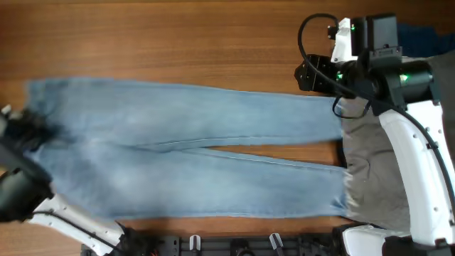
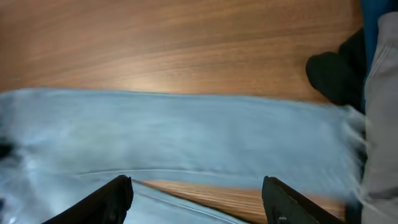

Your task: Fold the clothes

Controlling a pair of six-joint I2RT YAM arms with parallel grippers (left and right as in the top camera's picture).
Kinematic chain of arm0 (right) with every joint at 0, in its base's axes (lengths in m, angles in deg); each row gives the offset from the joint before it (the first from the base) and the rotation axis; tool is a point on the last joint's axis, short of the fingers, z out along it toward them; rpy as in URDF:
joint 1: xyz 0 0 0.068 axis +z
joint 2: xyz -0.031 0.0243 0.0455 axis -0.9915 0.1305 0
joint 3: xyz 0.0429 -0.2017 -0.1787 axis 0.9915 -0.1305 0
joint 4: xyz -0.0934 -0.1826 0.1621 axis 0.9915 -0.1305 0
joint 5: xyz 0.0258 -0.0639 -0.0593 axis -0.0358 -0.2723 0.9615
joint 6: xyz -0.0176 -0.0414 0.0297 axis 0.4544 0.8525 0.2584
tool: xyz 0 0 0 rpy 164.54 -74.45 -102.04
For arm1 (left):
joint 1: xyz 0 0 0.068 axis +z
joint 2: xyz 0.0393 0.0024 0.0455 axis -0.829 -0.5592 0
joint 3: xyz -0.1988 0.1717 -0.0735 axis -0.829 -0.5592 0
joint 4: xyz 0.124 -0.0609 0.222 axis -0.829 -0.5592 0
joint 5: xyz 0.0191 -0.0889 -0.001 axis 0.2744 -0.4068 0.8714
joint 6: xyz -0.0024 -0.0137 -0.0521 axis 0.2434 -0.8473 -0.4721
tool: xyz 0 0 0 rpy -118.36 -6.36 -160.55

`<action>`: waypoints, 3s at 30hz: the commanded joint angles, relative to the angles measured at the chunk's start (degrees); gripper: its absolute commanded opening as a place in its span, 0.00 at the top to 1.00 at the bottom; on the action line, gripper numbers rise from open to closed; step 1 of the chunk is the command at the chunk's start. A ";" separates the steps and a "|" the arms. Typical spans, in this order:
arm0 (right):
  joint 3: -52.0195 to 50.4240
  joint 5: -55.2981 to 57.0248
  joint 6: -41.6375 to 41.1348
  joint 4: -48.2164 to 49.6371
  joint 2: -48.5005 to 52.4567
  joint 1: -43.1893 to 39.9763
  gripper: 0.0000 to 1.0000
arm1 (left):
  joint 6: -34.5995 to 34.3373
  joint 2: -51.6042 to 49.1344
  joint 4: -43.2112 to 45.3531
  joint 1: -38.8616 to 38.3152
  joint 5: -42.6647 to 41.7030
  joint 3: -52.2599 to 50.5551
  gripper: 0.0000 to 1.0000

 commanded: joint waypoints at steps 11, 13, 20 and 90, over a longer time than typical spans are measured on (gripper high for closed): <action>0.59 3.34 -2.03 1.86 30.12 -1.22 0.75 | 15.85 13.49 -3.58 -0.28 -17.68 -4.07 0.83; 0.59 2.73 -4.04 1.88 34.05 -1.20 0.93 | 15.91 18.49 -4.90 -2.73 -17.70 -4.07 0.85; 0.59 -4.96 -14.99 7.19 47.67 -1.20 0.96 | 20.20 27.61 -13.22 -12.63 -15.45 -4.09 0.96; -10.51 0.35 1.90 26.69 23.12 -6.32 0.86 | 11.37 4.31 -5.81 -41.48 -4.81 20.83 0.79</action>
